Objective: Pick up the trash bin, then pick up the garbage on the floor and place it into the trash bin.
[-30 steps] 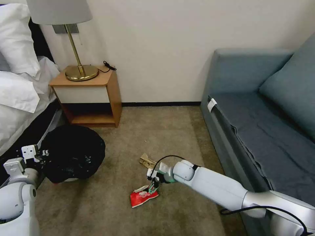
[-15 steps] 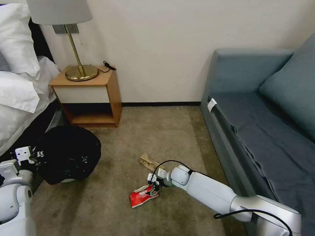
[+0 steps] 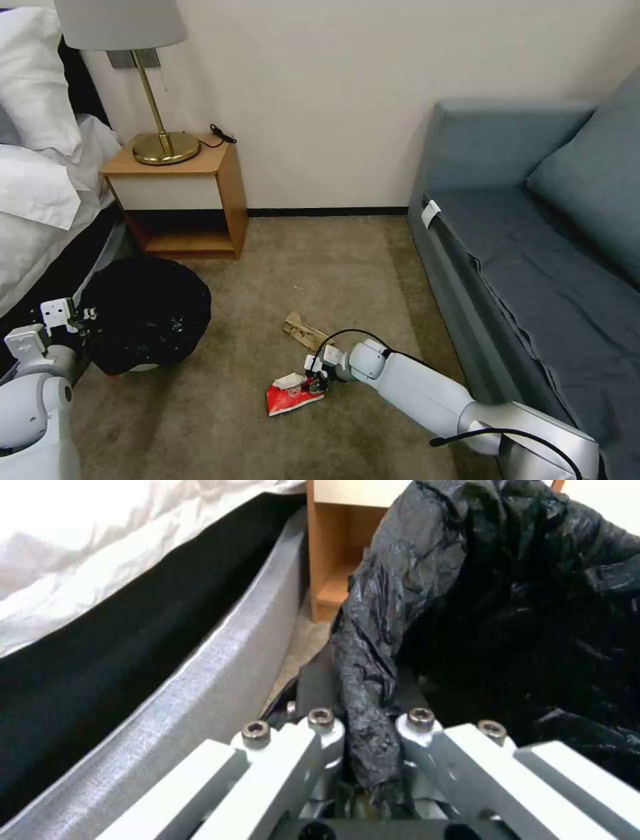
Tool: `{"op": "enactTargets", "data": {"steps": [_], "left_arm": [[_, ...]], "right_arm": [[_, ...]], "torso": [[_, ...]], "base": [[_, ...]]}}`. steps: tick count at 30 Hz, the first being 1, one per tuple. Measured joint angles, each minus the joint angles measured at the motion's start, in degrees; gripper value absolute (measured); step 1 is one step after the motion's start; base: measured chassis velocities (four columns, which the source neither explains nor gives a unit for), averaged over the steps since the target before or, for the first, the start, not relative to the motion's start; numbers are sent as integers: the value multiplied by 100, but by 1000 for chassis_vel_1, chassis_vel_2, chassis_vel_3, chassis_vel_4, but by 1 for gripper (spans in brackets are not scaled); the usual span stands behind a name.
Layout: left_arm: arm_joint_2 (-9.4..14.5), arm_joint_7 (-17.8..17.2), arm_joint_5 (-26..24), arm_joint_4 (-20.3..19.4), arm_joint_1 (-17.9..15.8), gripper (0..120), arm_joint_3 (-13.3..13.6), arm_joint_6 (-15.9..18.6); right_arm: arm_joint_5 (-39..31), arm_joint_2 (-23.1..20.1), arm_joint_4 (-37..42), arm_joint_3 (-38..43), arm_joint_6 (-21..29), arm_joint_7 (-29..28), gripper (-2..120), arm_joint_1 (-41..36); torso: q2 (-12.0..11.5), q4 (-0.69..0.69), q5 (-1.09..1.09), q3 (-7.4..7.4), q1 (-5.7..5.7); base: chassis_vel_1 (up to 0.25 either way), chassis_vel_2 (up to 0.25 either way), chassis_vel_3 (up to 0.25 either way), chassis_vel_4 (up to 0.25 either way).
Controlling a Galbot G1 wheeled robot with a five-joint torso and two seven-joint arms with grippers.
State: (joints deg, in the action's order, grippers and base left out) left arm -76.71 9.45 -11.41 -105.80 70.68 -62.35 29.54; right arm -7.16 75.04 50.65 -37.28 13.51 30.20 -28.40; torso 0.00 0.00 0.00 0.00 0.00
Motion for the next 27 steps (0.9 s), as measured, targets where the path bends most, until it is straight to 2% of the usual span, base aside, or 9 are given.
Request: {"op": "enactTargets", "data": {"steps": [4, 5, 7, 8, 10, 12, 23, 27], "left_arm": [[-2, 3, -7, -7, 3, 3, 2, 0], [-2, 3, -7, -7, 3, 3, 2, 0], [-6, 4, -9, -8, 9, 3, 2, 0], [-8, 5, -10, -8, 13, 3, 3, 0], [-8, 7, -11, -10, 14, 3, 3, 0], [-7, 14, -24, -12, 11, 3, -15, 0], [-19, 25, -32, 27, 41, 3, -15, -8], [-27, 66, 13, 33, 73, 3, -8, -57]], "right_arm": [[1, -5, 39, 25, -7, 28, 25, -22], [1, -5, 39, 25, -7, 28, 25, -22], [2, -4, 49, 38, -9, 30, 19, -31], [2, -4, 60, 47, -9, 30, 12, -37], [2, -4, 74, 57, -10, 30, 9, -40], [-2, -13, 121, 102, -10, 29, 0, -49], [-118, -163, 462, 482, -141, 27, 0, 8], [-256, -302, 731, 525, -339, 236, 0, 223]], "torso": [[0, 0, 0, 0, 0], [0, 0, 0, 0, 0], [0, 0, 0, 0, 0], [0, 0, 0, 0, 0], [0, 0, 0, 0, 0], [0, 0, 0, 0, 0], [0, 0, 0, 0, 0], [0, -1, 0, 0, 0]], "base": [[0, 0, 0, 0], [0, 0, 0, 0], [0, 0, 0, 0], [0, 0, 0, 0], [0, 0, 0, 0], [0, 0, 0, 0], [0, 0, 0, 0], [0, 0, 0, 0]]}}
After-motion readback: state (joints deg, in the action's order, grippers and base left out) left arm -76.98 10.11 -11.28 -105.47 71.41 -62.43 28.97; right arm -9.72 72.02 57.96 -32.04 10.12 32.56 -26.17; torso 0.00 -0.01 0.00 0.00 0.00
